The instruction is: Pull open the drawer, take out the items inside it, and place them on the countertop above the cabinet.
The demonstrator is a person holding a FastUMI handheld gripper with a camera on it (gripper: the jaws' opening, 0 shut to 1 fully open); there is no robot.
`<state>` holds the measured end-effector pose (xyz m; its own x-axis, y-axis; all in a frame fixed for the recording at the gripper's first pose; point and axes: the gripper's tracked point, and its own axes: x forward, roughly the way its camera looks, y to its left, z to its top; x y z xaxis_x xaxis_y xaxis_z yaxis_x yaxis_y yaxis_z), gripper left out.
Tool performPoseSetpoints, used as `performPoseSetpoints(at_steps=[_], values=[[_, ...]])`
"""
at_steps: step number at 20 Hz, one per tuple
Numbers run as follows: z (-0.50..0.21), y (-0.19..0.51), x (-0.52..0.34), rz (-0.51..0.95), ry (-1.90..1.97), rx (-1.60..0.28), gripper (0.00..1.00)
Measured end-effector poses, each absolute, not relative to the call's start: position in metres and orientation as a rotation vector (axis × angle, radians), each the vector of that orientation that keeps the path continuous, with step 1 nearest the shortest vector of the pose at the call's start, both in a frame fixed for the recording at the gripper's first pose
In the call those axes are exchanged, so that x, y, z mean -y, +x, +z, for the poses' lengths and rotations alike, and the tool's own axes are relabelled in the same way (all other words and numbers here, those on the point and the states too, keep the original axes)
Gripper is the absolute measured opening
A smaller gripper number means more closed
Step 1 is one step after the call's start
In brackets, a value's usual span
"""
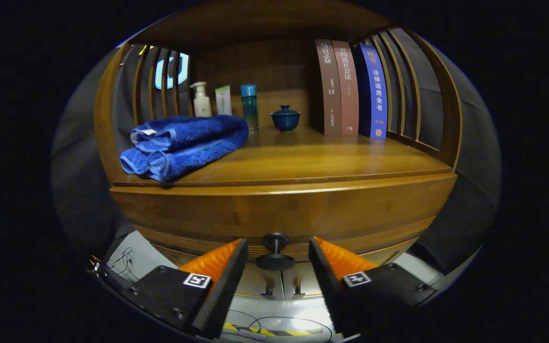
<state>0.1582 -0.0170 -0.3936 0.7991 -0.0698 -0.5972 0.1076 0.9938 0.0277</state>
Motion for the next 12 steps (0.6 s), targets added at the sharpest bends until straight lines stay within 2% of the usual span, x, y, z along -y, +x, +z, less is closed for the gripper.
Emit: performPoseSetpoints(at_steps=[2, 3, 4, 7, 12], values=[[-0.398, 0.149, 0.013, -0.071, 0.064, -0.686, 0.63], [-0.404, 0.16, 0.015, -0.083, 0.052, -0.669, 0.59], [-0.396, 0.15, 0.012, -0.081, 0.047, -0.677, 0.49], [-0.404, 0.157, 0.013, -0.082, 0.05, -0.673, 0.36], [-0.404, 0.155, 0.013, -0.079, 0.037, -0.694, 0.36]])
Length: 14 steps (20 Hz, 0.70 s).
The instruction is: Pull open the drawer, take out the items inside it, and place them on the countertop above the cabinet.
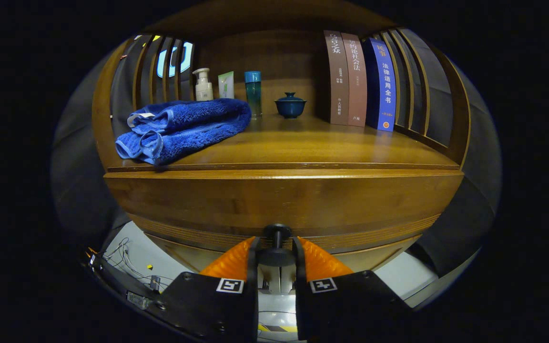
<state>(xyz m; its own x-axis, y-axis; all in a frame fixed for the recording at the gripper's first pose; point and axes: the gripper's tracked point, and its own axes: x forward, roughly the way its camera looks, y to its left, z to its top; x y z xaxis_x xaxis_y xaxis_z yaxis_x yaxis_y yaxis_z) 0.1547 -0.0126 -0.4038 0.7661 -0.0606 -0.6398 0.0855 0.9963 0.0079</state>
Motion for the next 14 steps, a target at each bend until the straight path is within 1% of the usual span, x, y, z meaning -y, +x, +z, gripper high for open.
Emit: performPoseSetpoints(at_steps=[4, 14], values=[[-0.402, 0.141, 0.009, -0.075, 0.017, -0.71, 0.35], [-0.386, 0.055, -0.001, -0.075, 0.03, -0.78, 0.36]])
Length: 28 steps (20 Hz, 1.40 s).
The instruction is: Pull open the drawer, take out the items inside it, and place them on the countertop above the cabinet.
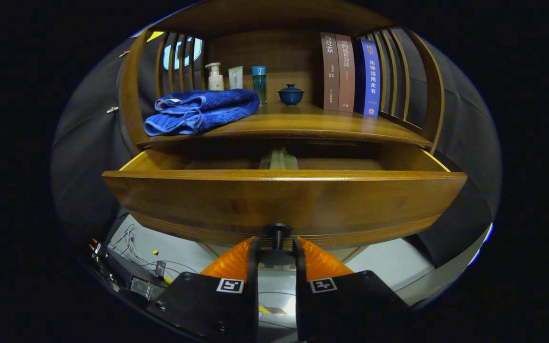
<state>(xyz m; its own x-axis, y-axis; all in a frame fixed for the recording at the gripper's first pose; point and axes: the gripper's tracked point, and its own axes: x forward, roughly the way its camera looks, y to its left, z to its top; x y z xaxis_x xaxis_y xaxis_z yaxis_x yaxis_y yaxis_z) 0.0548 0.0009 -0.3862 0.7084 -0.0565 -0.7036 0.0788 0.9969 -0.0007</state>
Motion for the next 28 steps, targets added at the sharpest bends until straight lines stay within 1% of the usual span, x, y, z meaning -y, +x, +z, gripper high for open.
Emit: performPoseSetpoints(at_steps=[11, 15, 28], values=[[-0.382, -0.032, -0.012, -0.076, 0.076, -0.889, 0.35], [-0.381, -0.051, -0.016, -0.07, 0.076, -0.902, 0.35], [-0.383, -0.063, -0.013, -0.066, 0.082, -0.919, 0.35]])
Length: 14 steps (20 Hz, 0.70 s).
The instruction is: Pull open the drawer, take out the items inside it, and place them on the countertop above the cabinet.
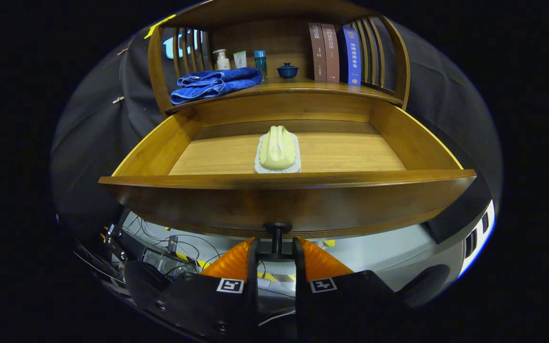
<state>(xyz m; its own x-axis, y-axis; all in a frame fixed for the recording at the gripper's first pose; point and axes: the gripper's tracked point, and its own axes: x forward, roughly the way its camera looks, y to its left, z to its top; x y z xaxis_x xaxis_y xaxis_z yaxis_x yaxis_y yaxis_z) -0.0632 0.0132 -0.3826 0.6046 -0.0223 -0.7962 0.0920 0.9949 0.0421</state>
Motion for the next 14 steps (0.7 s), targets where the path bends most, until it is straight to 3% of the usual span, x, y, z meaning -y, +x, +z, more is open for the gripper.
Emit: performPoseSetpoints(at_steps=[2, 5, 8, 14], values=[[-0.383, -0.063, -0.013, -0.066, 0.092, -0.919, 0.38], [-0.381, -0.071, -0.006, -0.099, 0.11, -0.937, 0.53], [-0.362, -0.077, 0.003, -0.149, 0.134, -0.931, 1.0], [-0.28, -0.041, -0.003, -0.125, 0.123, -0.811, 1.0]])
